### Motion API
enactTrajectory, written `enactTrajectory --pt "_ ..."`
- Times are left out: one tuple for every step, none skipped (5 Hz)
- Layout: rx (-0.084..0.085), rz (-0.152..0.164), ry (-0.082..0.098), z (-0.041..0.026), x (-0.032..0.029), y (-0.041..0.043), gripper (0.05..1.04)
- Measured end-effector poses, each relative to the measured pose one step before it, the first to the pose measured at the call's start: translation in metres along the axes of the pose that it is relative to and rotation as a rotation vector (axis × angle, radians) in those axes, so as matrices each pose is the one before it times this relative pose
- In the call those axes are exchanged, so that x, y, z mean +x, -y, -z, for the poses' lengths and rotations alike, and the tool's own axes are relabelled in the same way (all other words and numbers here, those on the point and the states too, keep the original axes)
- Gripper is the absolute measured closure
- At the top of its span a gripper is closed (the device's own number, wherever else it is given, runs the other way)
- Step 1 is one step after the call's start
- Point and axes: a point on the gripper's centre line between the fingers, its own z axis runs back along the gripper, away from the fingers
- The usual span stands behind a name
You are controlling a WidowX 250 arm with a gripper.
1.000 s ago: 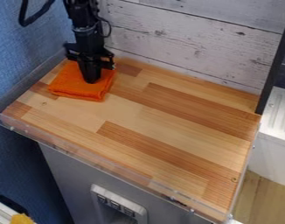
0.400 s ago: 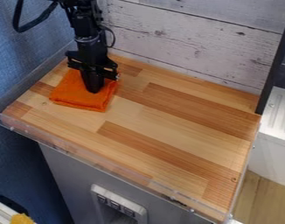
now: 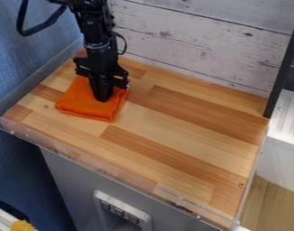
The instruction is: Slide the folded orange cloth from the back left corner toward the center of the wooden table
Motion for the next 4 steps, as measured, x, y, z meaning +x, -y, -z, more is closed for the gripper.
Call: enactTrajectory --pt "-0.0014 0.0122 -0.0045 0.00006 -0.00223 0.0093 1.025" --pt "-0.0025 0.0077 -0.009 -0.00046 -0.00123 0.00886 1.025" --pt "-0.0014 0.0107 -0.006 -0.00028 0.00086 0.00609 1.025" --pt "-0.0019 0.0031 -0.0074 -0.00039 -0.00001 0.00158 0.998"
